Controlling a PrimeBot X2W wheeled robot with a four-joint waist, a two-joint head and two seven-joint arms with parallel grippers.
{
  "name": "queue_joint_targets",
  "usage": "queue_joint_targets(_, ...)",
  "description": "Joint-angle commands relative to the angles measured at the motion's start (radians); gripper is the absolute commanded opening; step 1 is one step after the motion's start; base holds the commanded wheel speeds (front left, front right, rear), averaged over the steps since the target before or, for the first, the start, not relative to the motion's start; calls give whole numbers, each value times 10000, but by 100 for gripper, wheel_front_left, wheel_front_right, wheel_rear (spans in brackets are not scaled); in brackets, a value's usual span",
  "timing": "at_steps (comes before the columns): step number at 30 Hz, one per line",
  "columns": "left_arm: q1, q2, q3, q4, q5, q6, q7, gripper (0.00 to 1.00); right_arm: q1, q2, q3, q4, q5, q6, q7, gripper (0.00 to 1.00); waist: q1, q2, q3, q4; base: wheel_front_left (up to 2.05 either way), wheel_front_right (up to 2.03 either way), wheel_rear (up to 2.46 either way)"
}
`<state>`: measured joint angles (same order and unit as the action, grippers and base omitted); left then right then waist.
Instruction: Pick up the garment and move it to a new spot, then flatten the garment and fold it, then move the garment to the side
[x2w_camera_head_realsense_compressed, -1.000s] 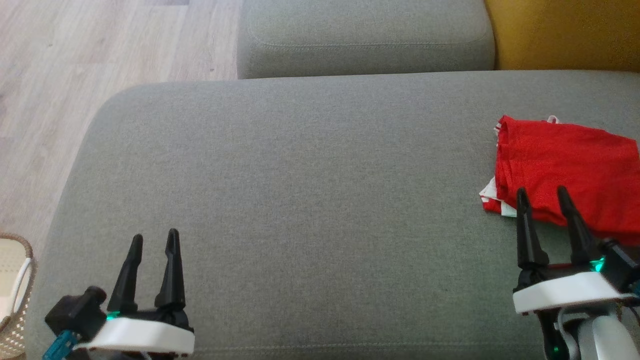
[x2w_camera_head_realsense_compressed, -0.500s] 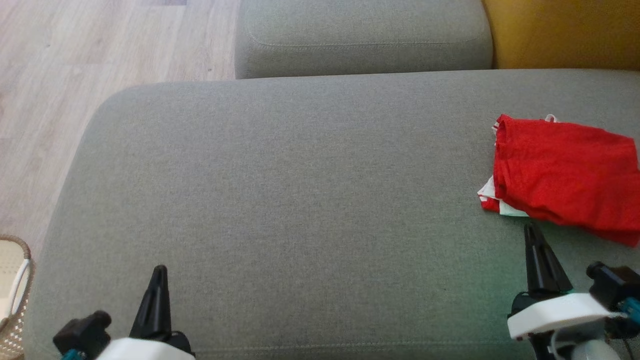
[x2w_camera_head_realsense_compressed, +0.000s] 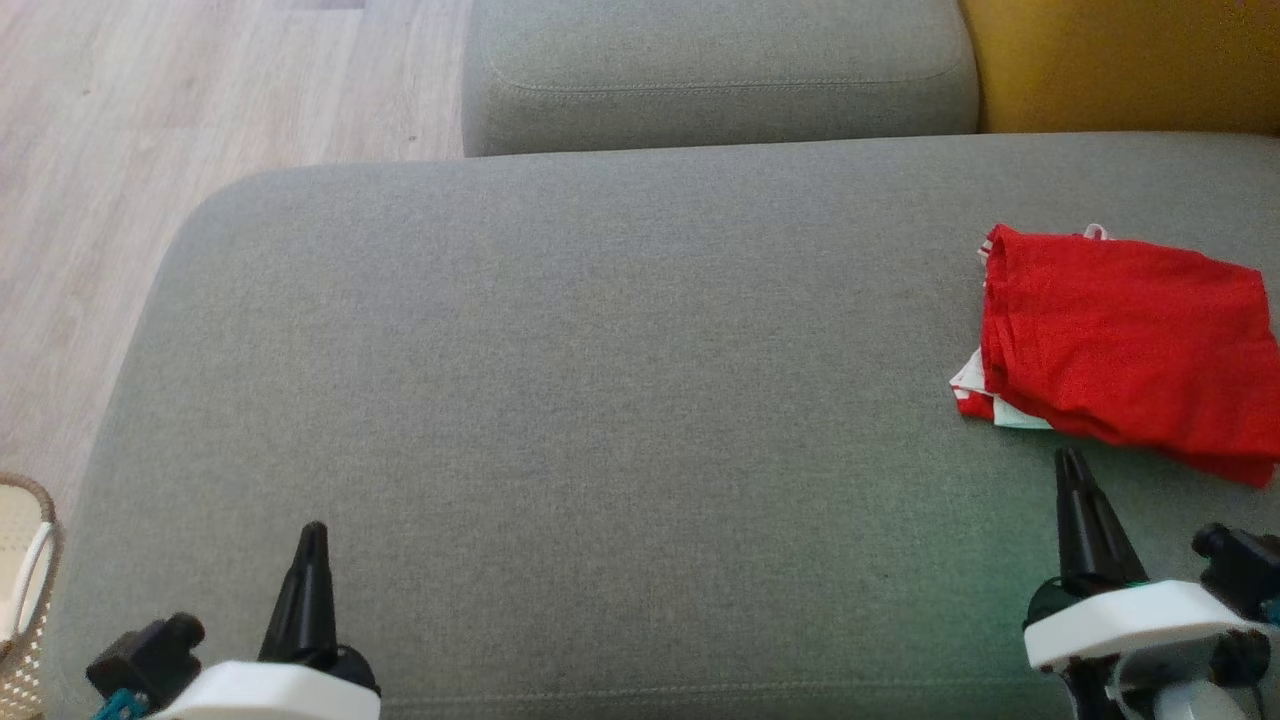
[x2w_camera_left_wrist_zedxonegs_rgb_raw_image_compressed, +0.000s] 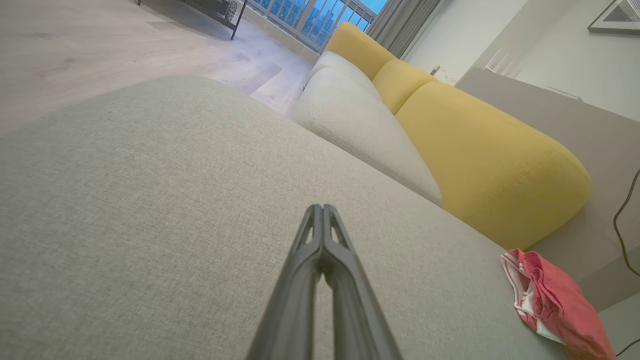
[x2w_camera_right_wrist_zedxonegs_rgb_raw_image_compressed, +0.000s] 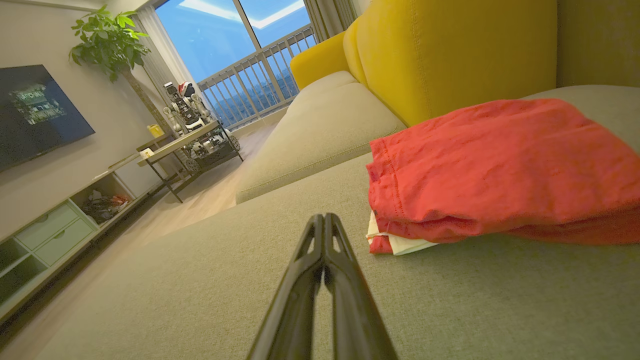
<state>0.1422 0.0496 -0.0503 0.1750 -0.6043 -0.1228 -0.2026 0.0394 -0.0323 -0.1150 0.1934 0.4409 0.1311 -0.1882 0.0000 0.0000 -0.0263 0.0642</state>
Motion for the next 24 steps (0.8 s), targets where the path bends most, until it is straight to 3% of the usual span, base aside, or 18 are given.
queue_joint_targets(1, -505, 112, 119, -264, -198, -14, 33, 0, -510, -59, 5, -291, 237, -1, 44, 0, 0, 0, 3, -4, 0, 0, 0)
queue_joint_targets(24, -942, 187, 324, -64, -2521, -30, 624, 0, -725, -86, 6, -113, 2803, -1, 710, 0, 0, 0, 68, -147, 0, 0, 0)
